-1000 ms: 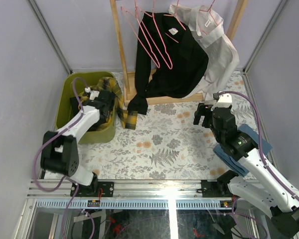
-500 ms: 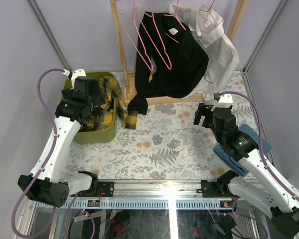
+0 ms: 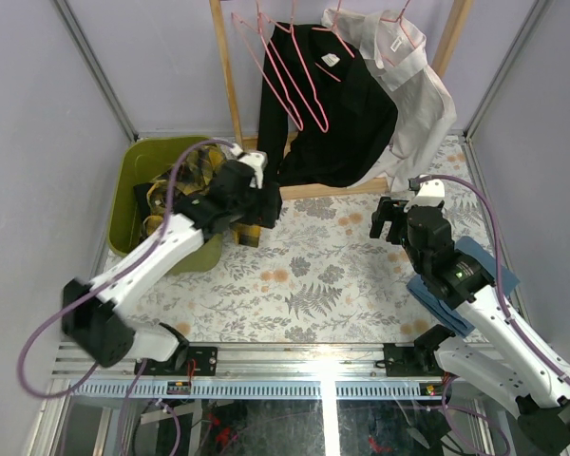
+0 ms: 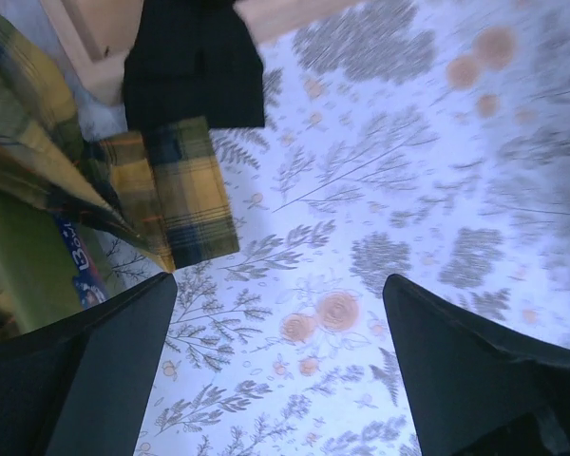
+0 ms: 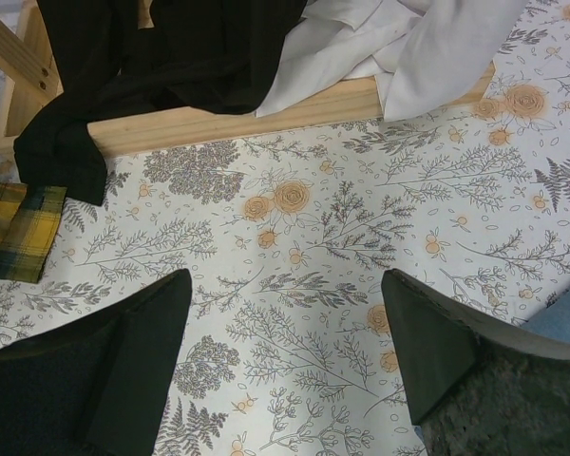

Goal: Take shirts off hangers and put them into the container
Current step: Place the shirt in the bin.

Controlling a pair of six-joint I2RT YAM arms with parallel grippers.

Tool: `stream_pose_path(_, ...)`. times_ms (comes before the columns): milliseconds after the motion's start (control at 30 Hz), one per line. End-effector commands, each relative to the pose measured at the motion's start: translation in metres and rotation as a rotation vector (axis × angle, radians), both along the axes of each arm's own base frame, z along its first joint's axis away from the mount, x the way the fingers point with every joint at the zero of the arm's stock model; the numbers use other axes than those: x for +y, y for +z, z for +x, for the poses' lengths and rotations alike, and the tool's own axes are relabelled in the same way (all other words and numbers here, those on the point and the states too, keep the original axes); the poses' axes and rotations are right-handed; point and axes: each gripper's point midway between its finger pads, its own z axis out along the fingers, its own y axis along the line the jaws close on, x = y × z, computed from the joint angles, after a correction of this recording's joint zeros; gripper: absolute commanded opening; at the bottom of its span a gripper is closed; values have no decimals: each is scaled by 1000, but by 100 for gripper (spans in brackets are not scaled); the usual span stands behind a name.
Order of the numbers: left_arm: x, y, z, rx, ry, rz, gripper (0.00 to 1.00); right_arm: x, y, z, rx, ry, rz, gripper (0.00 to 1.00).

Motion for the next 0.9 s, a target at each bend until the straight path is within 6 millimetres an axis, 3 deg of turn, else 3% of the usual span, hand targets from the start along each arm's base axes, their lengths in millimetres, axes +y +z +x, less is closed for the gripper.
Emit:
stream_pose_path(0,8,-57,23,120,99,163,87,-5,6,1,-28,-29,4,88)
stream_pose_path(133,8,-104,31,239,156,246,76,-5,8,1,-27,-27,-3,88)
stream_pose_path(233,1,-125,35,303,187,247,74,-5,7,1,-29,-27,-1,89)
stream_pose_path(300,-1,-133,38,318,205,264,73,-5,7,1,-28,-28,2,89)
stream_pose_path(467,14,-151,48,322,270,374,73,-5,7,1,-25,-28,-1,89)
stream_pose_path(600,26,-177,42,374,298,453,70,-4,7,2,-26,-28,0,89)
stream_pose_path(867,30,-200,42,432,308,382,73,0,9,4,-18,-16,5,89)
